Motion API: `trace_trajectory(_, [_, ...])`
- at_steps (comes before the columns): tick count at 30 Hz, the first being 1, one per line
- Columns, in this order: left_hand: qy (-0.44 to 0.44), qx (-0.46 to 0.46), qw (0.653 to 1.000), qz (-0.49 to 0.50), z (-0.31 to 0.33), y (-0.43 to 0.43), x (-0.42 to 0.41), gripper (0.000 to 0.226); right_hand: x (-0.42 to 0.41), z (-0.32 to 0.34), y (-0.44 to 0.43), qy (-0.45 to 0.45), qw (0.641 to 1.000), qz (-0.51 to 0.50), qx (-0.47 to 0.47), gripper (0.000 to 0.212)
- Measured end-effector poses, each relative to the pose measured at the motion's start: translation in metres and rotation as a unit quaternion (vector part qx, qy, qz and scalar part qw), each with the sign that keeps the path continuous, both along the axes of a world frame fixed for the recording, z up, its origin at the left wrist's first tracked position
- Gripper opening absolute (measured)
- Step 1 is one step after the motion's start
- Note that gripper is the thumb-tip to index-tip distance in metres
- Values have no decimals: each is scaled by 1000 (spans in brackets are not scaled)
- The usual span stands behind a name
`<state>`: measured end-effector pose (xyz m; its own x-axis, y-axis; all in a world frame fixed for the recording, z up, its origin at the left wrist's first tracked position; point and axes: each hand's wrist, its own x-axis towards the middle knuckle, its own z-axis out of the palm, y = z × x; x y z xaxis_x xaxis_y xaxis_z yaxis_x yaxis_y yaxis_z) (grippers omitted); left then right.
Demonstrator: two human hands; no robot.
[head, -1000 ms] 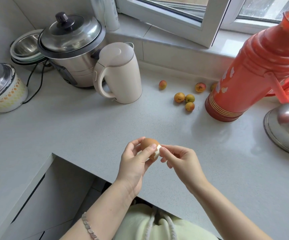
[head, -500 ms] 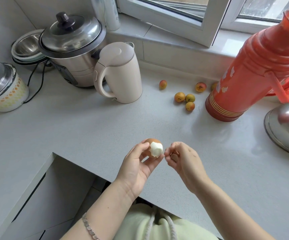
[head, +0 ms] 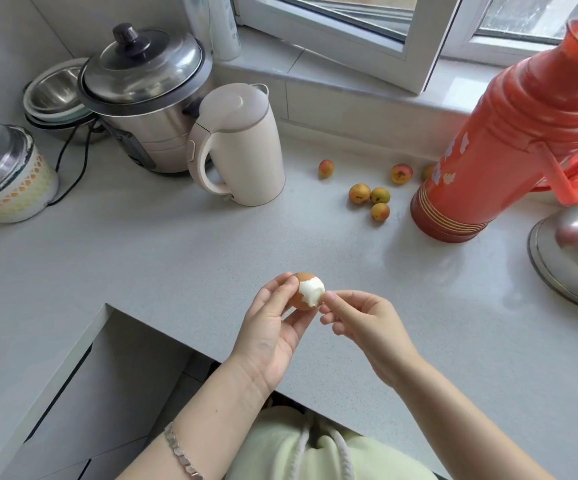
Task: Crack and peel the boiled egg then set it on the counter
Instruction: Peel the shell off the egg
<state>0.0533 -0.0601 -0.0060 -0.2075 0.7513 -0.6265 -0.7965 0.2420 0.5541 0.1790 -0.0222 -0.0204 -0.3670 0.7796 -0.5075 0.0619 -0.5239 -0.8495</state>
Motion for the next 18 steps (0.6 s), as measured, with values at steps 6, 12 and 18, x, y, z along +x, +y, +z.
trace_trajectory(6, [74, -2, 997, -2, -2, -1, 3, 20, -2, -2, -3, -46, 997, -26, 60, 16])
trace_trajectory(12, [35, 5, 999, -6, 1, -4, 4, 17, -4, 3, 0, -39, 996, -54, 60, 26])
trace_trajectory(18, [-82, -17, 996, 24, 4, -2, -1, 18, 0, 5, 1, 63, 997, -50, 17, 43])
